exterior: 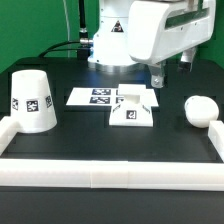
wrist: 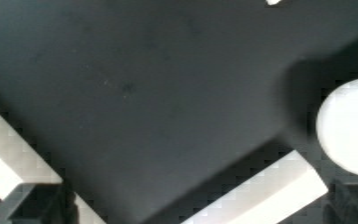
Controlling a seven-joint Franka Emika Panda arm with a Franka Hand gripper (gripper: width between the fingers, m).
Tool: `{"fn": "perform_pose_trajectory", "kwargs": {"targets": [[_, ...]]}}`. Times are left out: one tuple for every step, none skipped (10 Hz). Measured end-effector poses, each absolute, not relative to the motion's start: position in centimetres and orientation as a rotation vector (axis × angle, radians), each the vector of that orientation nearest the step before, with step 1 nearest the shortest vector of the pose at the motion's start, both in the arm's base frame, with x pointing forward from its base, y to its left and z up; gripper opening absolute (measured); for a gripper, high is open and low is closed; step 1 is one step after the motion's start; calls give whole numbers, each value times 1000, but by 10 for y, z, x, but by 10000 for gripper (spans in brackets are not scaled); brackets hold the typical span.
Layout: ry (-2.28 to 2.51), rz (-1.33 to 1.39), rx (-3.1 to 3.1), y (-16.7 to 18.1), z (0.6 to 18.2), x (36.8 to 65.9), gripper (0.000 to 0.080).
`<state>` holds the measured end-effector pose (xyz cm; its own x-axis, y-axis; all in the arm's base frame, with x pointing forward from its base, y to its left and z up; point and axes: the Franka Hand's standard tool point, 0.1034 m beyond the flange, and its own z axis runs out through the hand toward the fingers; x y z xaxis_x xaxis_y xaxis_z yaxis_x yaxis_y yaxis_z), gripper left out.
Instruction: Assemble lamp
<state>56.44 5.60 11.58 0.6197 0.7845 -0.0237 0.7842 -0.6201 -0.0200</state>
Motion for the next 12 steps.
{"fn": "perform_pose_trajectory", "kwargs": {"targets": [[-1366,47,-2820,56,116,564,699],[-1366,47,-2820,56,116,564,699],[-1366,47,-2820,56,116,564,699],[-1366,47,-2820,56,116,564,699],[-1366,47,-2820,56,116,564,699],[-1376,46,-2815,54,116,563,699],[-1411,37,-2795,41,111,549,699],[-1409,17,-2806,28,108,528,699],[-1417,31,-2797,16,103,507,699],[-1409,43,-2792,2,97,489,699],[-1383,56,-2800,-6,95,481,699],[-1340,49,-2824,-2,96,485,699]]}}
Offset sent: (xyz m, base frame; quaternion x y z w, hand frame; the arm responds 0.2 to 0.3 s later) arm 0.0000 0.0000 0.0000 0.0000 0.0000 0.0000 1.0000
